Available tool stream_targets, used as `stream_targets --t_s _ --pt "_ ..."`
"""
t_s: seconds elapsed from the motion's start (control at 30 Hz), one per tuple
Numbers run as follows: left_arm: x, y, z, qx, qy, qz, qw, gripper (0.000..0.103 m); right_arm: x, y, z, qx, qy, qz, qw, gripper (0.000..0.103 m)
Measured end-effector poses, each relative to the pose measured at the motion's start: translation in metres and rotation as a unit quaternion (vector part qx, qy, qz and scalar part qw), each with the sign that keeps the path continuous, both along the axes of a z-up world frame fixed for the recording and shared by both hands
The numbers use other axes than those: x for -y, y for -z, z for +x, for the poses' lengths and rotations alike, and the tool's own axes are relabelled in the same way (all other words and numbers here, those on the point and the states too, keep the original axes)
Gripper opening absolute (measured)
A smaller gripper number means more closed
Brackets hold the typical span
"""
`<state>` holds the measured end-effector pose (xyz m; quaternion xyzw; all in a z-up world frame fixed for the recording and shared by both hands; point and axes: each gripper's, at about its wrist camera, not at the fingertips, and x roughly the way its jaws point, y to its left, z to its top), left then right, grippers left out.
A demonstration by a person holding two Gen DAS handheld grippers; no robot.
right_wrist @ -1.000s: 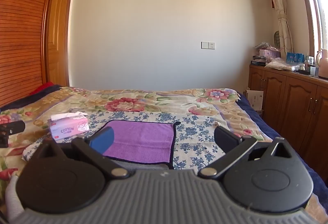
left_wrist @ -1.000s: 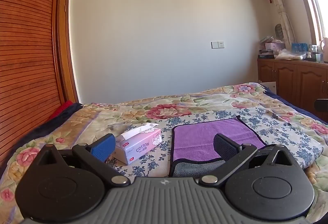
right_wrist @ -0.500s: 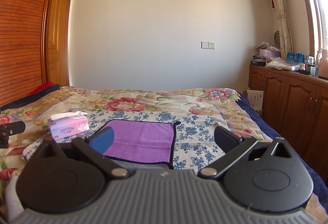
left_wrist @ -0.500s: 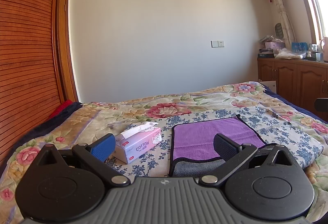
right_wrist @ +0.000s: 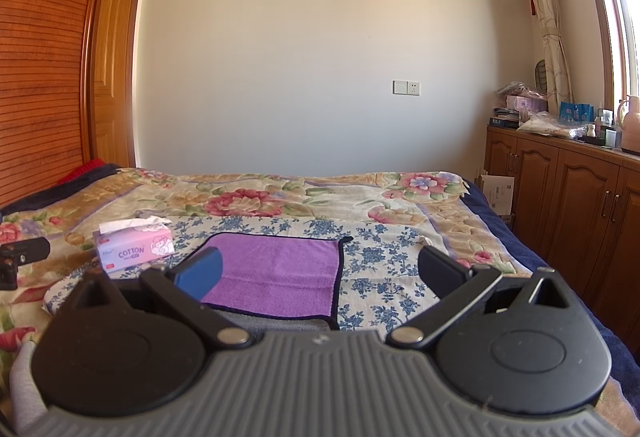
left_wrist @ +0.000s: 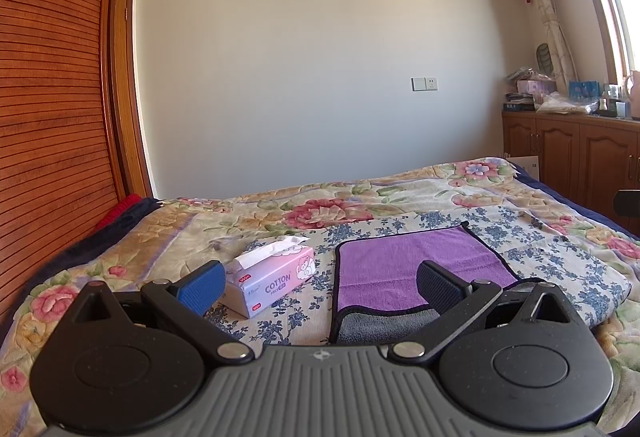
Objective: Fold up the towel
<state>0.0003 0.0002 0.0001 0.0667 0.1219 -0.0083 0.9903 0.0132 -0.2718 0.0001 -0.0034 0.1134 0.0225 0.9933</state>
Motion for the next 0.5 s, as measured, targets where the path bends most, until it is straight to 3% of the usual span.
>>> stream_targets --t_s 0.5 --pt "0.0001 0.0 0.0004 -0.001 0.0 0.0 1.0 0.103 -0.0006 -0.0019 0.0002 0.0 0.0 0.0 1.0 0.103"
